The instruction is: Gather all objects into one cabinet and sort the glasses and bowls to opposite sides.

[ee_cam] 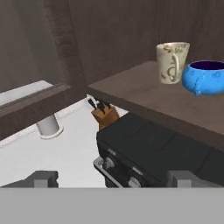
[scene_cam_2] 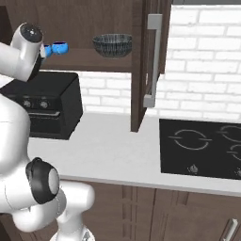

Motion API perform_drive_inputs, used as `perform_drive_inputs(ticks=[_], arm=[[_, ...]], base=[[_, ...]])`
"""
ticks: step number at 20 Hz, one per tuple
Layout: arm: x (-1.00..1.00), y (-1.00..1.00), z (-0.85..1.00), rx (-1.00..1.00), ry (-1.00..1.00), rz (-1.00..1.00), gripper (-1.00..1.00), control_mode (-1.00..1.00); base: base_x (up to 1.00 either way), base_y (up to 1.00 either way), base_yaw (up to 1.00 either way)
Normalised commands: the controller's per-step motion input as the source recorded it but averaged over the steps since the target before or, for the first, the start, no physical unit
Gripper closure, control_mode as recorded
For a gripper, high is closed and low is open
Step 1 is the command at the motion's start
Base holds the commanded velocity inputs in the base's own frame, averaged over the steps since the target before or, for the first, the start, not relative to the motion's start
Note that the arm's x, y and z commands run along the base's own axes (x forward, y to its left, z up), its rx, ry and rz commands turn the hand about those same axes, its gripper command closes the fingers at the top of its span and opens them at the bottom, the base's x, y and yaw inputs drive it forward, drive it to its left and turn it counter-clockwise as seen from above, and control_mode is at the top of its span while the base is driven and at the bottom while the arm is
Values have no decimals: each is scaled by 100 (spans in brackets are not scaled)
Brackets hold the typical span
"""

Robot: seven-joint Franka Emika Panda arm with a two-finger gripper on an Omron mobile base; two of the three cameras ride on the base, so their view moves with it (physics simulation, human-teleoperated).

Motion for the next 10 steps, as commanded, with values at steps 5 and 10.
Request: perform_drive_inputs(ticks=[5, 10], arm=[[-100, -41, 0, 0, -19, -21, -100, -100], [-100, -32, 0, 0, -20, -36, -100, -100]], base=[[0, 0, 0], [0, 0, 0]])
